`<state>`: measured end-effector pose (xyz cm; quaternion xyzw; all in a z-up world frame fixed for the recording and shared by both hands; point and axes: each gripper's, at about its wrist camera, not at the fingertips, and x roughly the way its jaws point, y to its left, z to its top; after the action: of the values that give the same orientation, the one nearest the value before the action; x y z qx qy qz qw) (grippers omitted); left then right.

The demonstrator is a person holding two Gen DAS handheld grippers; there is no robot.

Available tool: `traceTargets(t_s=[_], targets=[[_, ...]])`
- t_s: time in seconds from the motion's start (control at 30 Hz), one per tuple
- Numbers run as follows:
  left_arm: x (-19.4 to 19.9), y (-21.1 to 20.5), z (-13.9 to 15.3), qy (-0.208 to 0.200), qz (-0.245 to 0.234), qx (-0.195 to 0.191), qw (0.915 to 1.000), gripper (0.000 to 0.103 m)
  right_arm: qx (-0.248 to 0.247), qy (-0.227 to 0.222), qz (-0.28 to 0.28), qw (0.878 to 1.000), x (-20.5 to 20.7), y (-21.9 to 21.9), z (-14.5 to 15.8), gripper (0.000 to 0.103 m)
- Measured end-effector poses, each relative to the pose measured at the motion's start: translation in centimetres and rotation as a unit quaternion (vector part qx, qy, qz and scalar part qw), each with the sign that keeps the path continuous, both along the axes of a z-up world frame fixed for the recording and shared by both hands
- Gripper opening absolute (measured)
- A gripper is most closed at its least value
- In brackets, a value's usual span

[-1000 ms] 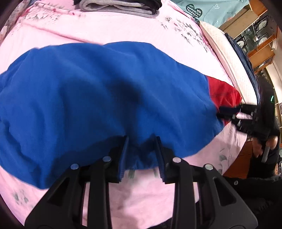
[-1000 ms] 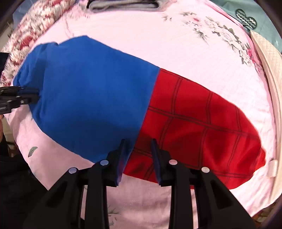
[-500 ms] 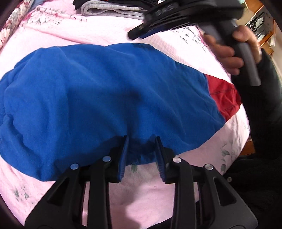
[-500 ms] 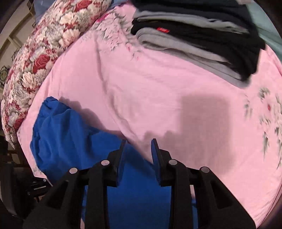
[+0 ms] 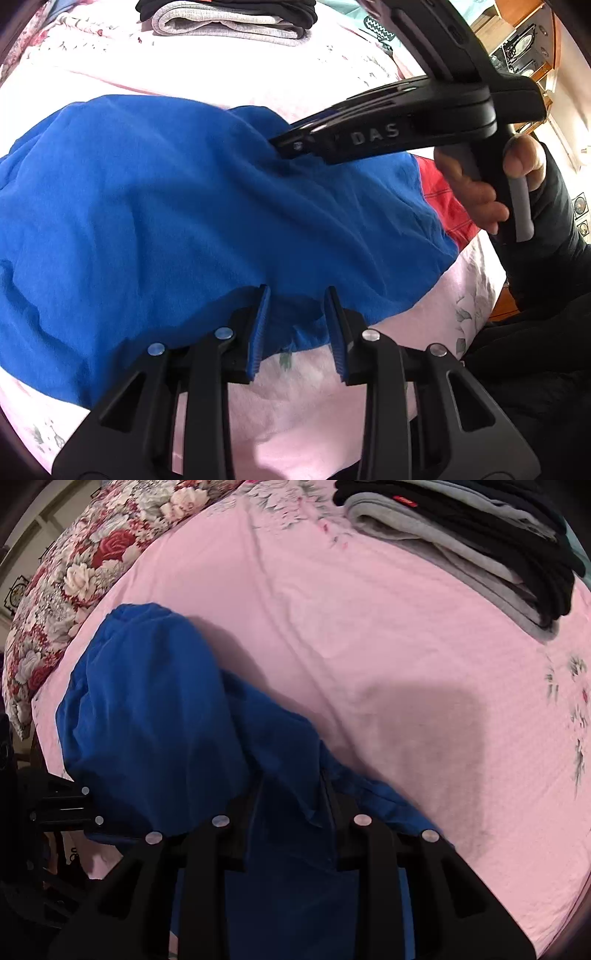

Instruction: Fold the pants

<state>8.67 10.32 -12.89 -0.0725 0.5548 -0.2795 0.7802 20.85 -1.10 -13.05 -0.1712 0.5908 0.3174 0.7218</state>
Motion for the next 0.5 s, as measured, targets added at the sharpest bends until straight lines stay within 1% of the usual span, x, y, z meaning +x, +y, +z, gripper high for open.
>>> traceTargets(t_s=[0.07,0.17,0.2,0.23,0.3,0.33,0.4,0.47,0.5], targets=[[0.0,-0.1,0.1,-0.001,0.000,0.002,1.0000,0.031,0.014,0.000,0.011,1.000,0.3,0.4,-0.1,0.029],[0.1,-0.1,0.0,0.000,0.002,-0.001,1.0000,0.031,0.046,0.007,0.007,0.999,1.5,0.7,0.0,0.029],[0.1,0.0,0.0,0.001,0.002,-0.002,1.0000,0.031,0.057,0.008,0.006,0.998,1.8,0.7,0.0,0.023],[0.2,0.2,0.0,0.001,0.002,-0.002,1.0000,0.031,0.064,0.004,0.002,0.998,2.0,0.5,0.2,0.014],[0.2,0.1,0.0,0.000,0.001,-0.001,1.0000,0.031,0.078,-0.003,-0.007,0.997,2.4,0.2,0.3,0.005],[0.2,0.0,0.0,0.000,0.000,0.000,1.0000,0.031,0.085,-0.018,-0.021,0.996,2.7,-0.3,0.6,0.003],[0.2,-0.1,0.0,-0.001,0.000,0.003,1.0000,0.031,0.093,-0.051,-0.045,0.993,3.2,-0.5,1.2,0.003],[0.0,-0.9,-0.1,-0.002,0.000,0.008,1.0000,0.031,0.094,-0.056,-0.053,0.993,4.1,-0.3,1.6,0.003],[0.0,-1.0,-0.1,-0.003,0.000,0.010,0.9999,0.031,0.081,-0.060,-0.049,0.994,4.6,0.3,1.4,0.003]])
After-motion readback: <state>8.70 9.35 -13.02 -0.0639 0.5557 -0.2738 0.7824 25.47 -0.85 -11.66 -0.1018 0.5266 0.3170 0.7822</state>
